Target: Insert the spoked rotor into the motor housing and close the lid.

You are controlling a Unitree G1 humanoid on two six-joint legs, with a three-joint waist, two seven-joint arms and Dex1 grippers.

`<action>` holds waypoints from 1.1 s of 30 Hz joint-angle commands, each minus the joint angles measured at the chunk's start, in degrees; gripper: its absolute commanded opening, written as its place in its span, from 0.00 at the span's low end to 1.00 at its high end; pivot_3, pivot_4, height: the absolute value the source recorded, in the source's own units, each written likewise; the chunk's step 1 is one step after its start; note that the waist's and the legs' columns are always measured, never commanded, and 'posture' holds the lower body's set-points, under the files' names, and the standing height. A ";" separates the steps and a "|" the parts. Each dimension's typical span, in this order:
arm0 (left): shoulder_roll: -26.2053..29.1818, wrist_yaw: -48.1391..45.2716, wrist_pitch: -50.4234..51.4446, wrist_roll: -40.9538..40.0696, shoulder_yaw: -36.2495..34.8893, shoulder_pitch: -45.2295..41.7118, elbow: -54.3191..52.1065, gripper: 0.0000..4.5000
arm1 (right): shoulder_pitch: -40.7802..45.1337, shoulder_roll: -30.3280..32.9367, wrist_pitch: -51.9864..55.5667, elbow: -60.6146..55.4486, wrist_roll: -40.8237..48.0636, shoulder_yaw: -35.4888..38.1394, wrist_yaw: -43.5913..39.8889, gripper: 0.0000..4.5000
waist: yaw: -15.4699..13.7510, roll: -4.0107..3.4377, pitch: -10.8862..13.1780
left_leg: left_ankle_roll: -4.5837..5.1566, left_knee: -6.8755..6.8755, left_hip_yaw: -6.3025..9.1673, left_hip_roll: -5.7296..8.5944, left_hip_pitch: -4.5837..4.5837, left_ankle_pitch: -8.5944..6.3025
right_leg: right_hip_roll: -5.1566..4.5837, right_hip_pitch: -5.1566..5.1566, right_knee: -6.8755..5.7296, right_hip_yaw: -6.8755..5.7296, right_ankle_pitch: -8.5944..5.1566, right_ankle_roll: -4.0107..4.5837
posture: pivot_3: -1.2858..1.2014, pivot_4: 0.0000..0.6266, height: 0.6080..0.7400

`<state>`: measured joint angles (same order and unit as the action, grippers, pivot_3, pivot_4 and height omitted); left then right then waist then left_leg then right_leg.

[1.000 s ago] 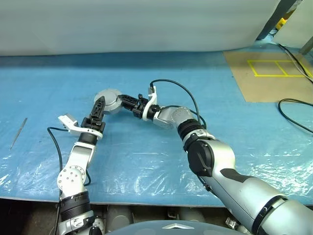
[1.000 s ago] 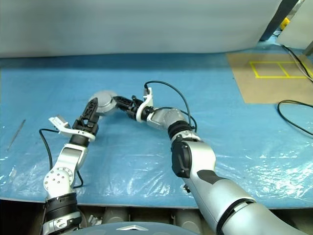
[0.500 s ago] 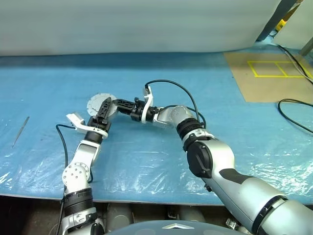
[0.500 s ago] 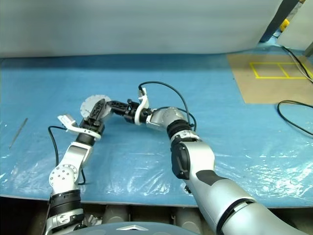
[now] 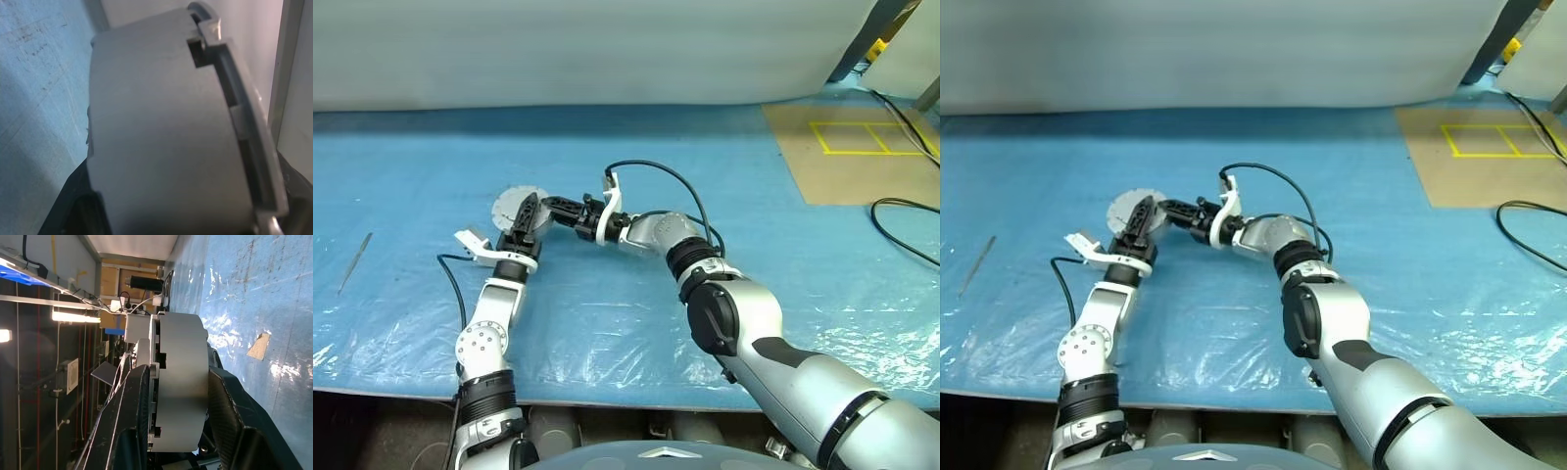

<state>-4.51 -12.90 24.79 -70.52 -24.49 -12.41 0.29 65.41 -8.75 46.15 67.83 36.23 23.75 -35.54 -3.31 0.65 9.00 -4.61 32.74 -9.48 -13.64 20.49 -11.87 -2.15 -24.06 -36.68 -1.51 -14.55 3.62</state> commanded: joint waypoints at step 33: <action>0.23 1.08 -11.38 0.94 -5.20 -3.38 0.34 0.66 | 1.46 -4.17 -6.94 -0.46 -0.18 0.87 3.20 0.95 | -0.52 0.00 0.02 | 0.00 -0.01 0.01 -0.02 0.01 0.00 | 0.02 -0.02 0.01 0.00 0.00 0.00 | 0.52 0.24 1.00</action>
<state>-5.43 -10.97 15.75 -70.18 -28.38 -13.92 1.94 65.52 -8.77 39.46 67.97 35.73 24.52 -32.09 -3.83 0.66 9.02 -4.62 32.72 -9.47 -13.66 20.49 -11.88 -2.13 -24.08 -36.67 -1.52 -14.55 3.62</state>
